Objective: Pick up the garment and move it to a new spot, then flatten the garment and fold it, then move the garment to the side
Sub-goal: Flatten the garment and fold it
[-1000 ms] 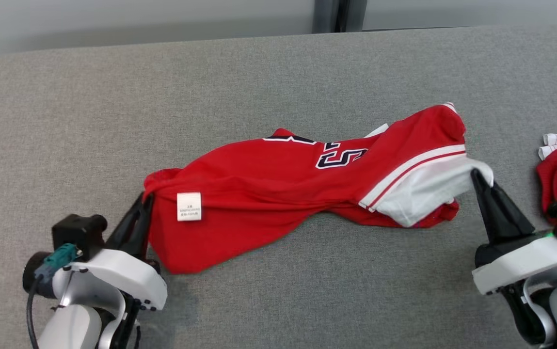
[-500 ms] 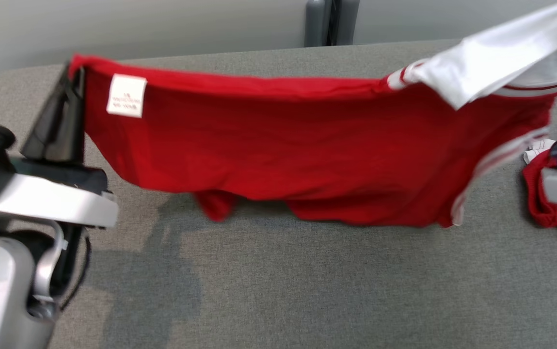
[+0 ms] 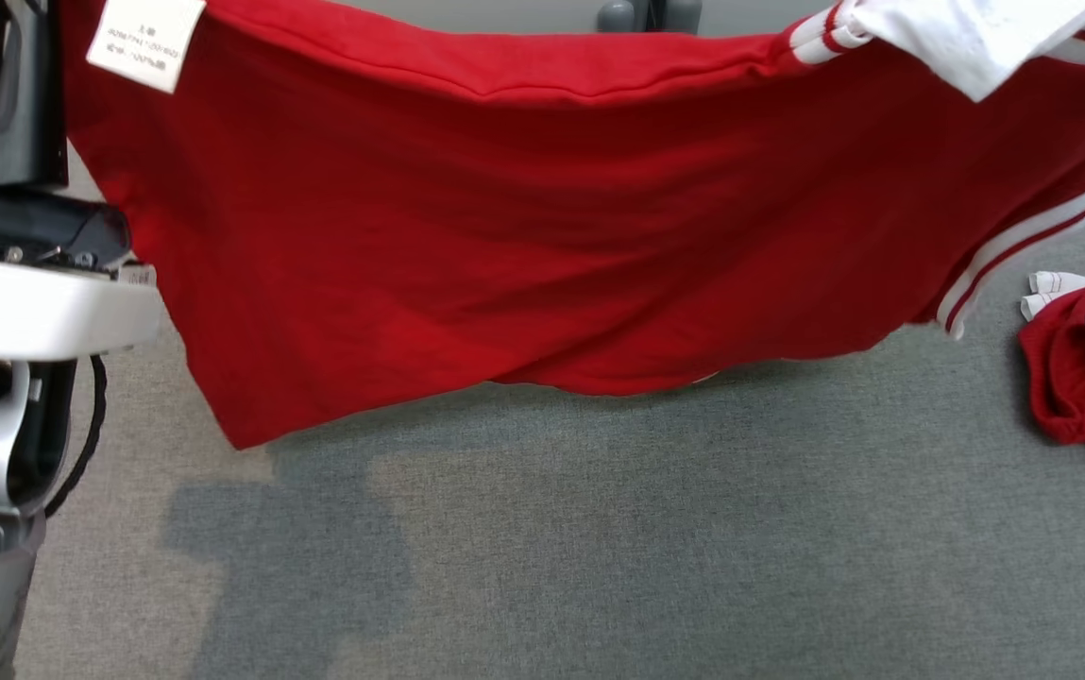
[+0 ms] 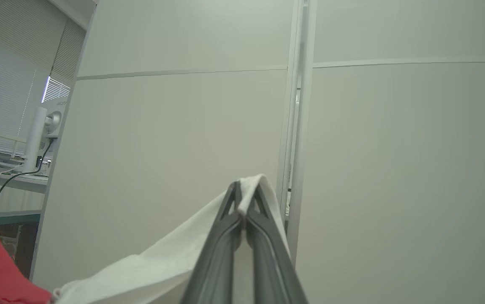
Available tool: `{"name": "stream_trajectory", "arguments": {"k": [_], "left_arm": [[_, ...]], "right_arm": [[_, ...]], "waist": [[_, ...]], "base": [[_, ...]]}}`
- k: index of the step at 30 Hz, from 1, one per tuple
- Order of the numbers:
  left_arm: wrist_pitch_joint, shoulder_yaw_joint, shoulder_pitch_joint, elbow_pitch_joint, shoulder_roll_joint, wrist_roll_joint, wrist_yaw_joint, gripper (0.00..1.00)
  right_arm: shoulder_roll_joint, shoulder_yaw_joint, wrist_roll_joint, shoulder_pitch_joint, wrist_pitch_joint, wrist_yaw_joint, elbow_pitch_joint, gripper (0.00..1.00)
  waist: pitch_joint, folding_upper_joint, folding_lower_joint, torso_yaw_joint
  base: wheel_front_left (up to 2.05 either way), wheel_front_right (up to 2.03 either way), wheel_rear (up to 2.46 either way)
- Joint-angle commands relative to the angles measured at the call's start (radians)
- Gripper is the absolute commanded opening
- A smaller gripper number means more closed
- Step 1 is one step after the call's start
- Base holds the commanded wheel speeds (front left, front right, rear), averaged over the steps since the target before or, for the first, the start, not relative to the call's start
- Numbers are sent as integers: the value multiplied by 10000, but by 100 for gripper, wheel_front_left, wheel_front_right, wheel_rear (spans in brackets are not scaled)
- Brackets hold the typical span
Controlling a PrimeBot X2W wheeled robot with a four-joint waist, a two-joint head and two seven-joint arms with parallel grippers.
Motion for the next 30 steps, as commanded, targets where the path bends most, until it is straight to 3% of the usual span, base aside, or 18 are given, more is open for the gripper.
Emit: {"name": "stream_trajectory", "arguments": {"k": [1,8,17,25,30], "left_arm": [[16,-89,-385,171,3,109,-115,0],[-72,-571,-2331,1942,-190,82,-711,0],[-1219,-1246,-6547,6548,-944,549,-1655,0],[-2881,-1133,-9435,10399,-1236,860,-1654,0],[-3484,-1206,-10210,12204,-1477,728,-2117,0]], "right_arm": [[-53,107,198,-330,10,1,318,0],[-301,774,872,-2172,-70,1,2482,0],[-561,2162,1527,-6560,-1483,1,6832,0],[173,2495,1613,-9658,-2539,0,9899,0],[784,2673,1481,-10099,-2560,1,10832,0]], "waist": [[87,0,0,-3],[564,0,0,57],[1386,0,0,248],[1865,0,0,212],[2218,0,0,160]], "base": [[0,0,0],[0,0,0],[0,0,0],[0,0,0],[0,0,0]]}}
